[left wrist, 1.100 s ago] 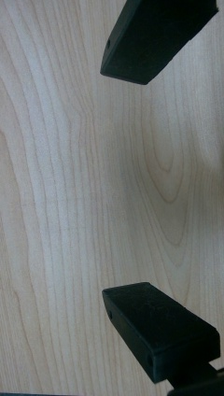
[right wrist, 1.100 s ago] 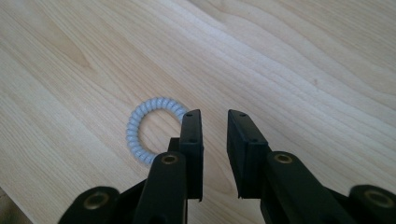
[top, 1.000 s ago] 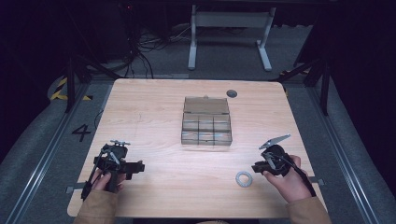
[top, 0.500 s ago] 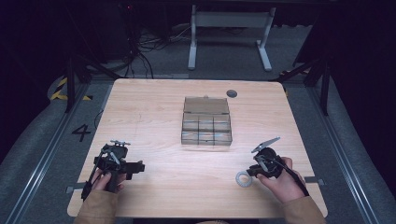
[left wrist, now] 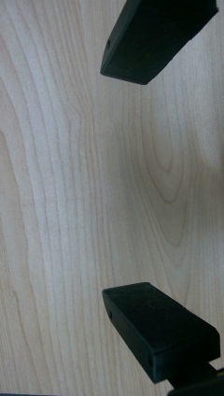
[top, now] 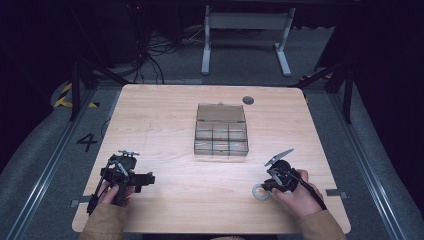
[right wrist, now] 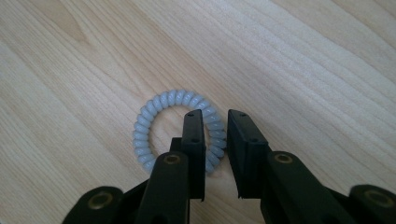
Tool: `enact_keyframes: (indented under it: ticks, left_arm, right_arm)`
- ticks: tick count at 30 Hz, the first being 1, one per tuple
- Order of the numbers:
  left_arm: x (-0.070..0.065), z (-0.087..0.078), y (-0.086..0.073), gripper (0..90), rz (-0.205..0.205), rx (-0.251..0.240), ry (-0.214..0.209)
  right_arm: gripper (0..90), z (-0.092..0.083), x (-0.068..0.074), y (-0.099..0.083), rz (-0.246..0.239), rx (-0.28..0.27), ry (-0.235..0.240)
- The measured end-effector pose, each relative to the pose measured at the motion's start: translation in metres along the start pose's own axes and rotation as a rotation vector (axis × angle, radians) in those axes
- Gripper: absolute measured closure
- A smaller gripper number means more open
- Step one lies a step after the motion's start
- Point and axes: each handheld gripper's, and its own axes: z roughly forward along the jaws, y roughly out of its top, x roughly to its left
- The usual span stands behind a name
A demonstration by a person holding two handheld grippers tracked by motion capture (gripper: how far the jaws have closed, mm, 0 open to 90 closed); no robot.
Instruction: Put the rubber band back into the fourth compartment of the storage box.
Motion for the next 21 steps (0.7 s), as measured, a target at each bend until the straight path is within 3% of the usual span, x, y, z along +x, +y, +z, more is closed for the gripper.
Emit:
enact_keyframes:
  ticks: [21]
  left_arm:
    - [-0.0001,-0.0001,0.0000,0.0,0.001,0.002,0.000]
  right_arm:
    - [80.5,0.0050,0.0097,0.0031,-0.051,0.033,-0.079]
